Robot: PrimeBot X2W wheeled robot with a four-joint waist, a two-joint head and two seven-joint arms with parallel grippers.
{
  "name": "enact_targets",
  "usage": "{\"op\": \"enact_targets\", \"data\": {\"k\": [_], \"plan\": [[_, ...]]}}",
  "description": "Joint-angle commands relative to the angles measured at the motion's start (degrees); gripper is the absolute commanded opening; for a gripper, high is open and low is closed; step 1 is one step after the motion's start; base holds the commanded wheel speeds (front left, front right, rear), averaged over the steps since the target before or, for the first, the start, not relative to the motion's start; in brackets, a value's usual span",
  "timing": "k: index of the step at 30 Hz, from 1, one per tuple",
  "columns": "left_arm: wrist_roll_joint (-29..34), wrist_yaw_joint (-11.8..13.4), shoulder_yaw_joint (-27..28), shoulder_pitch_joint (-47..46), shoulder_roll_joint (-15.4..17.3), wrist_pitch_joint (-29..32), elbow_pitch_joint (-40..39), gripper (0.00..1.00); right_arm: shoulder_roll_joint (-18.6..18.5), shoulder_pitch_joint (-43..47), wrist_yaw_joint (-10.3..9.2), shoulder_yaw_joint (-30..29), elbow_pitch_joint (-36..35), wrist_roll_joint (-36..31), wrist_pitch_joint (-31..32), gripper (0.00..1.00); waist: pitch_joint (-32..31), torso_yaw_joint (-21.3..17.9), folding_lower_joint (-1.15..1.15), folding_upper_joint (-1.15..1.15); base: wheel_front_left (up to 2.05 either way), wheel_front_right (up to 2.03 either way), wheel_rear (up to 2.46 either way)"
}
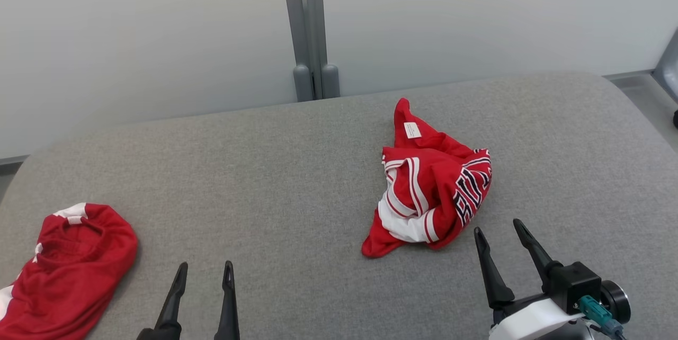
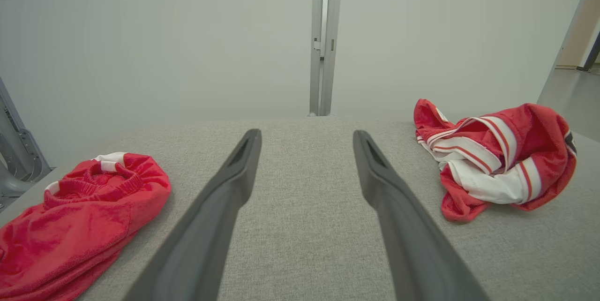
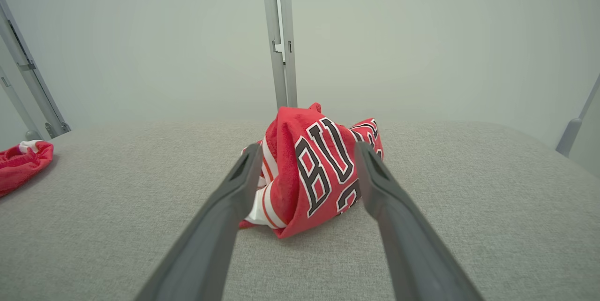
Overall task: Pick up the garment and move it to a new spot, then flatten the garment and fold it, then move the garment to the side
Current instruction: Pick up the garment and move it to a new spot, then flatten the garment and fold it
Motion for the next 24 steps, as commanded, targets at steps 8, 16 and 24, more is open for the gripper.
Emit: {"op": "enact_targets", "data": {"k": [8,16,24], "plan": [[2.45,-2.01,2.82,3.92,-1.53,-0.03,0.76,1.00,-0.14,2.37,-0.08,-0.04,-0.08,-0.28,-0.02,1.00,-3.14,1.13,0.00,0.00,0.00,0.00,0.00],[1.00,-1.88,3.19,4.00,-1.74,-0.03,1.65,1.00,-0.13,2.35,-0.08,0.22,0.01,-0.13,-0.02,1.00,-3.01,1.29,0.00,0.00,0.00,0.00,0.00],[0.96,-2.15,2.73,3.58,-1.75,-0.03,2.09,1.00,-0.13,2.20,-0.08,0.18,0.16,0.21,-0.02,1.00,-2.70,1.80,0.00,0.00,0.00,0.00,0.00]]}}
